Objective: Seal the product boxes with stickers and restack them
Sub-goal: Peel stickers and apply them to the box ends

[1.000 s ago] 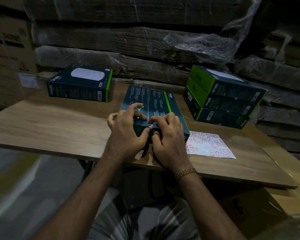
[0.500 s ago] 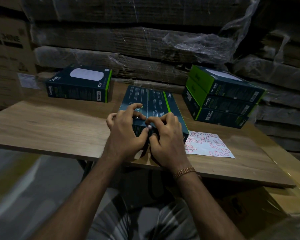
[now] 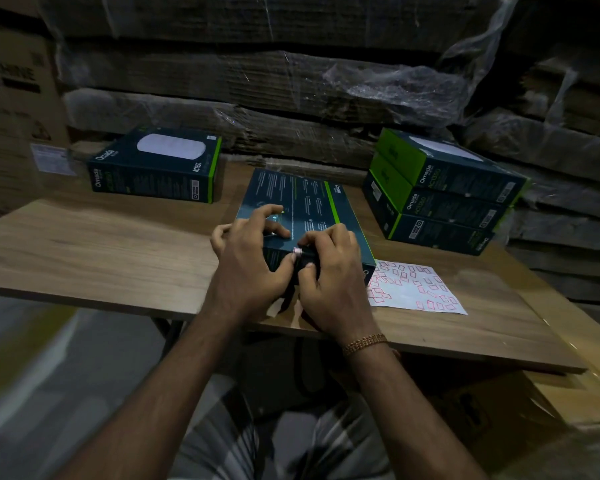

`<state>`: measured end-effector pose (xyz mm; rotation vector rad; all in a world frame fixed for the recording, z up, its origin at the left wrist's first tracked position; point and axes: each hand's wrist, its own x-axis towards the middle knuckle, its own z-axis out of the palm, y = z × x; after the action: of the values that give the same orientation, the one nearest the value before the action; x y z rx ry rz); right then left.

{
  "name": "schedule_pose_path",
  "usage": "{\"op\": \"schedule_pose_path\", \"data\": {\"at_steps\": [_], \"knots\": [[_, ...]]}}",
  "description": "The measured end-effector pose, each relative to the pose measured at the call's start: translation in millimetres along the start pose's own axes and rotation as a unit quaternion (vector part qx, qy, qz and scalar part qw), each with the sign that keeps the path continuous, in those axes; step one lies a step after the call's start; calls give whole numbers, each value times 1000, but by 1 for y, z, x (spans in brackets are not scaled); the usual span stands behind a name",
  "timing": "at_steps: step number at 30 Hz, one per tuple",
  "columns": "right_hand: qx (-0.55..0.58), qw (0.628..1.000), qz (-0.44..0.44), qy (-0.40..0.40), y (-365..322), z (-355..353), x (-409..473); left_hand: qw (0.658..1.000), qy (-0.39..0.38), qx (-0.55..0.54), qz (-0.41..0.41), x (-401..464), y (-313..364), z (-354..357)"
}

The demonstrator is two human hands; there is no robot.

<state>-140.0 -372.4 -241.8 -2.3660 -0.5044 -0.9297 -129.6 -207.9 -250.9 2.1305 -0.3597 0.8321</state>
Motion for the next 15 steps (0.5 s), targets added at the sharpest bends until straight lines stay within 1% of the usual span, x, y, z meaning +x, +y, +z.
{"op": "schedule_pose_path", "data": {"at_steps": [3,8,15], "knots": [[-10,1000,4,-10,-1,0,0,1000,-1,1,1,0,0,0],[22,1000,-7,-3,1,-3,-2,1000,-2,-2,3,1,-2,0],[6,1000,-5,-3,0,-1,0,1000,3,-1,4,1,-3,2]]}}
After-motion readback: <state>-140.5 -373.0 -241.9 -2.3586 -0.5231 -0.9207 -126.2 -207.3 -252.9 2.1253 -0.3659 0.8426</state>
